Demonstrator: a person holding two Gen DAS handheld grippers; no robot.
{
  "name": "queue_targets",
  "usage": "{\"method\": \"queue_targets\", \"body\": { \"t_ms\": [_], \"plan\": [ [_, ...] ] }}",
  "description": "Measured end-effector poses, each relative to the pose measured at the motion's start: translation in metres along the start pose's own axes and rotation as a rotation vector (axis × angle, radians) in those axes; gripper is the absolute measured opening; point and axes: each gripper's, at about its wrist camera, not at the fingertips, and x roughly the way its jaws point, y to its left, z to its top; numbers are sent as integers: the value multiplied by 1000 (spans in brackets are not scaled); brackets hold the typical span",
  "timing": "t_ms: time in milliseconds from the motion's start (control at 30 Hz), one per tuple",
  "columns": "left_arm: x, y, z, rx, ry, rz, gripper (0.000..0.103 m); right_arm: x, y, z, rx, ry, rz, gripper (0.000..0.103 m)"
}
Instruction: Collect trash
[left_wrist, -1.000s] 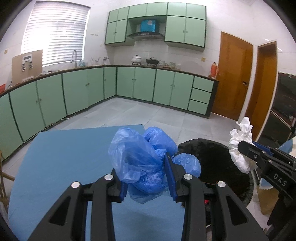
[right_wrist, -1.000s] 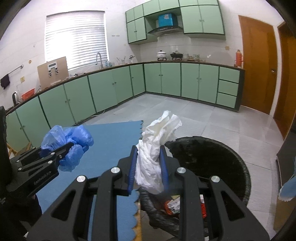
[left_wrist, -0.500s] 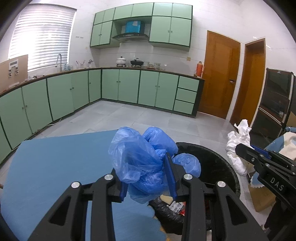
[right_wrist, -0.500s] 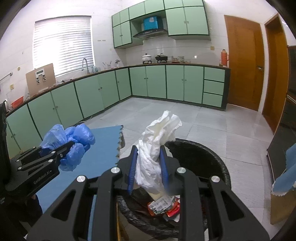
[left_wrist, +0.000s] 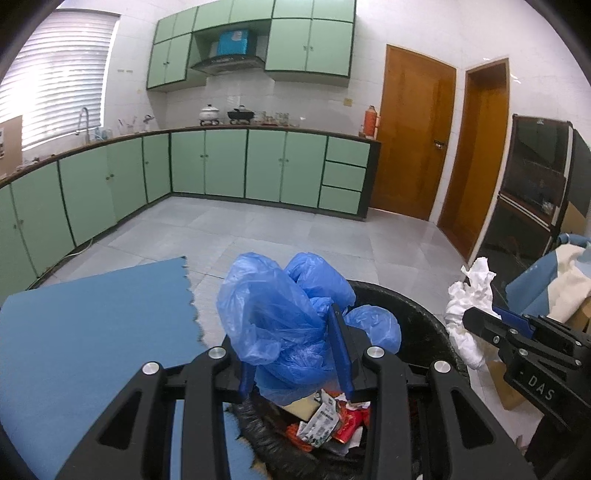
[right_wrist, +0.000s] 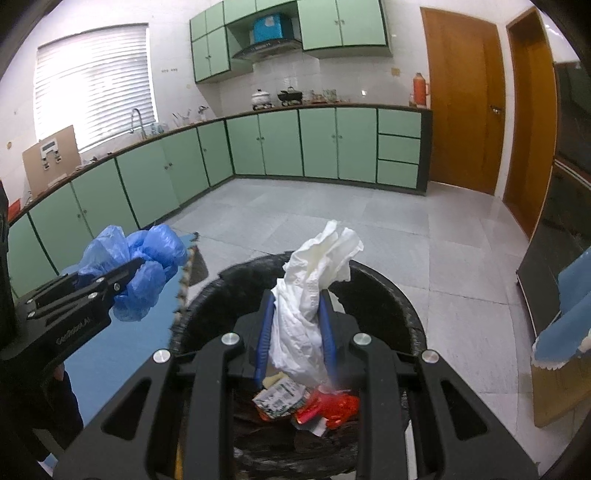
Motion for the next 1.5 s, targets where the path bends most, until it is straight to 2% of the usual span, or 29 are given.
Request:
{"method": "queue_targets", "body": {
  "t_ms": [467, 567, 667, 700, 733, 800, 833, 900, 1000, 1200, 1500],
  "plan": [
    [85, -22, -13, 18, 101, -39, 36, 61, -38, -23, 22, 96, -32, 26],
    [98, -22, -18, 0, 142, -65, 43, 70, -40, -28, 18, 114, -53, 35],
    [102, -18, -15, -26, 159, -86, 49, 73, -42, -30, 19, 123, -59, 49],
    [102, -17, -15, -28, 159, -87, 52, 73, -42, -30, 18, 121, -62, 60],
    [101, -16, -14, -30, 154, -84, 57, 72, -43, -30, 19, 116, -66, 70],
    [96, -14, -13, -33, 143, -84, 62, 69, -44, -30, 25, 103, -80, 78],
    [94, -12, -11, -37, 136, -85, 66, 68, -45, -29, 31, 98, -87, 86],
    [88, -10, -9, -42, 124, -83, 71, 64, -48, -29, 49, 89, -100, 91],
    [77, -6, -3, -42, 102, -81, 73, 55, -48, -26, 76, 80, -94, 92],
    [37, 9, 11, -12, 30, -62, 83, 27, -39, -15, 87, 48, -74, 94],
    [-37, 46, 14, -58, -10, 1, 93, -24, -3, -3, 49, 11, -17, 97]
  ]
}}
